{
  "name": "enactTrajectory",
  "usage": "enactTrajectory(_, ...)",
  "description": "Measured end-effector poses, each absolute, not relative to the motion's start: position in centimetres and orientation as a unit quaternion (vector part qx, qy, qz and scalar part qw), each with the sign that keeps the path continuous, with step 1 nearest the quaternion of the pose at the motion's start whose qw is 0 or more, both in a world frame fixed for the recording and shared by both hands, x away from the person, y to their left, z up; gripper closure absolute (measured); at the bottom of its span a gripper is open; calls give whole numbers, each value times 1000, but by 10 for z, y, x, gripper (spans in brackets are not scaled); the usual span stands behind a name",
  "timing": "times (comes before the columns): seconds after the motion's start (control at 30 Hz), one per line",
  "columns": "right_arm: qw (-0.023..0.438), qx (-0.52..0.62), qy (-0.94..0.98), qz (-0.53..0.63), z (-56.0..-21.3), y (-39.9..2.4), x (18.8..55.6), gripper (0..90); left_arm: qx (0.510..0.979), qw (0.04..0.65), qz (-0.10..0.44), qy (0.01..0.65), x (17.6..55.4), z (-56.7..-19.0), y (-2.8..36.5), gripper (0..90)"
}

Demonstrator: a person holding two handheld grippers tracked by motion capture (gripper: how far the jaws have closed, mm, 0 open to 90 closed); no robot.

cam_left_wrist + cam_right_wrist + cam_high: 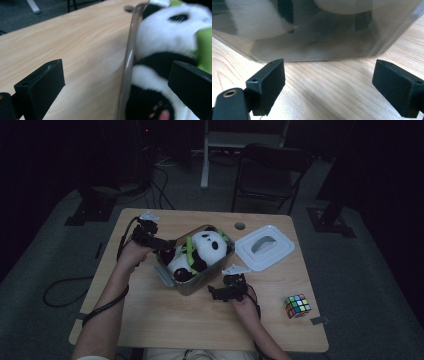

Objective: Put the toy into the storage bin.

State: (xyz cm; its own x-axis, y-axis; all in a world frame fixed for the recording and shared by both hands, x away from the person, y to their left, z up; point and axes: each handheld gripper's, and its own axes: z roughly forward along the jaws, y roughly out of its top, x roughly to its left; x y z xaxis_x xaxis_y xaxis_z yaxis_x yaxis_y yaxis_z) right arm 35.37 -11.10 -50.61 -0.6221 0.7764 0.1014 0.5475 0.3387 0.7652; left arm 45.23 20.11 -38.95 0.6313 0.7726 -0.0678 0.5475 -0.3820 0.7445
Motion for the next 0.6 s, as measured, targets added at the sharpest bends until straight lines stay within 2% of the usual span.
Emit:
enactTrajectory(0.37, 138, 408, 807, 403, -507, -108, 352, 107, 819, 378, 115, 416, 458, -421, 203, 15)
enactTrajectory(0.6, 136, 409, 807, 403, -508, -109, 353, 107, 815, 387, 112, 417, 459, -422, 203, 14)
